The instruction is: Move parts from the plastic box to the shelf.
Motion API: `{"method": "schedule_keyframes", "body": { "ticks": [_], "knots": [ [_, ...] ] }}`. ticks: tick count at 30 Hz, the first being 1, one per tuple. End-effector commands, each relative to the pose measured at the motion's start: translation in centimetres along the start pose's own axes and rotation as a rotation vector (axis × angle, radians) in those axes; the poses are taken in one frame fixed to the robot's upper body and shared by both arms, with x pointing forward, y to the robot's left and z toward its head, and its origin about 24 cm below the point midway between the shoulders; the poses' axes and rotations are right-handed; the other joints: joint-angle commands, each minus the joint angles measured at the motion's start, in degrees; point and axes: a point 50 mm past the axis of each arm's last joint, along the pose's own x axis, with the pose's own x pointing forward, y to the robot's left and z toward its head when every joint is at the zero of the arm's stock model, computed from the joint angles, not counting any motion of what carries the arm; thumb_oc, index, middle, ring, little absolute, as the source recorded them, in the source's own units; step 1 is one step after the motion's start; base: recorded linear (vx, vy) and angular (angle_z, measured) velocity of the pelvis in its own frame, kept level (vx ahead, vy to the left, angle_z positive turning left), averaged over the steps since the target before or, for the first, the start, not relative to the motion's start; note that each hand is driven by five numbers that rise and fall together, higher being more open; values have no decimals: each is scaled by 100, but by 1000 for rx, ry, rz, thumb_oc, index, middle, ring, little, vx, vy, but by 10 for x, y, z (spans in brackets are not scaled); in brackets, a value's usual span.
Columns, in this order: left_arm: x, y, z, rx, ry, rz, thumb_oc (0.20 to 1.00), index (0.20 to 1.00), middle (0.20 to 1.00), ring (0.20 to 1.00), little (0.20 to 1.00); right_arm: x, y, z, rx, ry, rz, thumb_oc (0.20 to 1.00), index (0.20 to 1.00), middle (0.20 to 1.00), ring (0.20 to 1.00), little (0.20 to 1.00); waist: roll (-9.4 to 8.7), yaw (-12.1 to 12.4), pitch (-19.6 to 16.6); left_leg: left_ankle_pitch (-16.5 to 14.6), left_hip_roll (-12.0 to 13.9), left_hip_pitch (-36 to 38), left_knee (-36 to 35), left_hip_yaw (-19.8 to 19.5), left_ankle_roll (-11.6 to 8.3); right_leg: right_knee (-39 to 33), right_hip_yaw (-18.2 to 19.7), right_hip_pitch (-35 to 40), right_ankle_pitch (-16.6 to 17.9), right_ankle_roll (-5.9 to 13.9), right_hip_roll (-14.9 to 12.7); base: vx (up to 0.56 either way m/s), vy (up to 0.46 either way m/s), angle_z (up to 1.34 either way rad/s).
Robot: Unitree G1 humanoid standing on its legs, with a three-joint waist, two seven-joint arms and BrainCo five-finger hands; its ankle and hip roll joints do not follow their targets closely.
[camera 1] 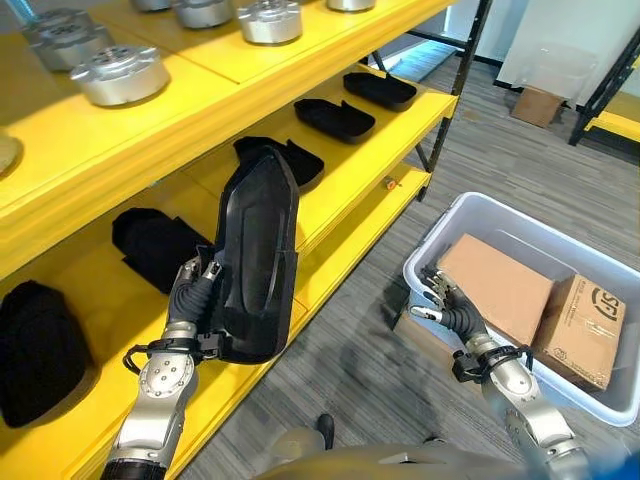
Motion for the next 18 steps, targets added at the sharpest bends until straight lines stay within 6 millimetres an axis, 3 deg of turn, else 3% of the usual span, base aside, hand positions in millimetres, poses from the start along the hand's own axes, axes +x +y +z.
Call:
{"method": "schedule_keyframes", "body": {
  "ticks": [1, 2, 5, 8, 9, 10, 11, 16, 17, 18],
  "knots": [
    [5, 6, 44, 12, -223, -13, 200, 200, 200, 200, 200, 9, 13, 22, -1, -97, 112, 1000, 1000, 1000, 1000, 1000, -22, -47, -76, 6, -183, 121, -344, 452, 106, 275, -395, -59, -167, -249, 1264, -48, 140, 23],
    [5, 6, 44, 12, -222, -12, 200, 200, 200, 200, 200, 9, 13, 22, 0, -97, 113, 1000, 1000, 1000, 1000, 1000, -43, -73, -66, 12, -203, 147, -363, 433, 105, 331, -410, -59, -215, -249, 1237, -28, 102, 14],
    [4, 7, 41, 10, -207, -8, 200, 200, 200, 200, 200, 10, 17, 22, -6, -97, 145, 1000, 1000, 1000, 1000, 1000, -178, -33, -152, 84, -287, 85, -307, 372, 117, 611, -154, 36, -256, -189, 1631, -48, 2, 6],
    [0, 10, 38, 0, -193, 9, 200, 200, 200, 200, 200, 13, 22, 21, -3, -92, 159, 1000, 1000, 1000, 1000, 1000, -244, 145, -203, 98, -293, -19, -284, 434, 108, 106, -303, 298, -395, -313, 1546, -104, -49, -9],
    [-3, 11, 37, -13, -192, 13, 200, 200, 200, 200, 200, 15, 22, 23, -9, -101, 160, 1000, 1000, 1000, 1000, 1000, -291, 222, -284, 181, -313, -180, -255, 499, 39, -610, -231, 620, -447, -316, 1570, -76, -37, -11],
    [-3, 11, 37, -13, -191, 13, 200, 200, 200, 200, 200, 15, 22, 23, -9, -101, 160, 1000, 1000, 1000, 1000, 1000, -290, 230, -286, 178, -307, -174, -255, 509, 36, -659, -220, 645, -423, -320, 1580, -230, -64, -13],
    [-4, 10, 38, -43, -198, 16, 200, 200, 200, 200, 200, 16, 19, 28, -19, -115, 157, 1000, 1000, 1000, 1000, 1000, -294, 347, -323, 292, -291, -466, -144, 628, -46, -1284, 6, 846, -376, -402, 1685, -212, -36, -13],
    [-10, 8, 34, -60, -180, -7, 200, 200, 200, 200, 200, 11, 13, 32, -51, -125, 165, 1000, 1000, 1000, 1000, 1000, -274, 430, -185, 535, -215, -836, 143, 716, -177, -1574, -2, 983, -301, -554, 1790, -289, -63, -24],
    [-10, 5, 30, -63, -161, -15, 200, 200, 200, 200, 200, 9, 8, 31, -58, -118, 149, 1000, 1000, 1000, 1000, 1000, -221, 434, -17, 734, -233, -1075, 523, 634, -361, -1558, -40, 970, -316, -638, 1842, -190, -36, 9],
    [-10, 5, 31, -64, -162, -15, 200, 200, 200, 200, 200, 9, 7, 31, -58, -119, 148, 1000, 1000, 1000, 1000, 1000, -210, 418, -13, 729, -232, -1097, 554, 614, -368, -1552, -60, 965, -317, -643, 1849, -285, -38, 22]
  ]
}}
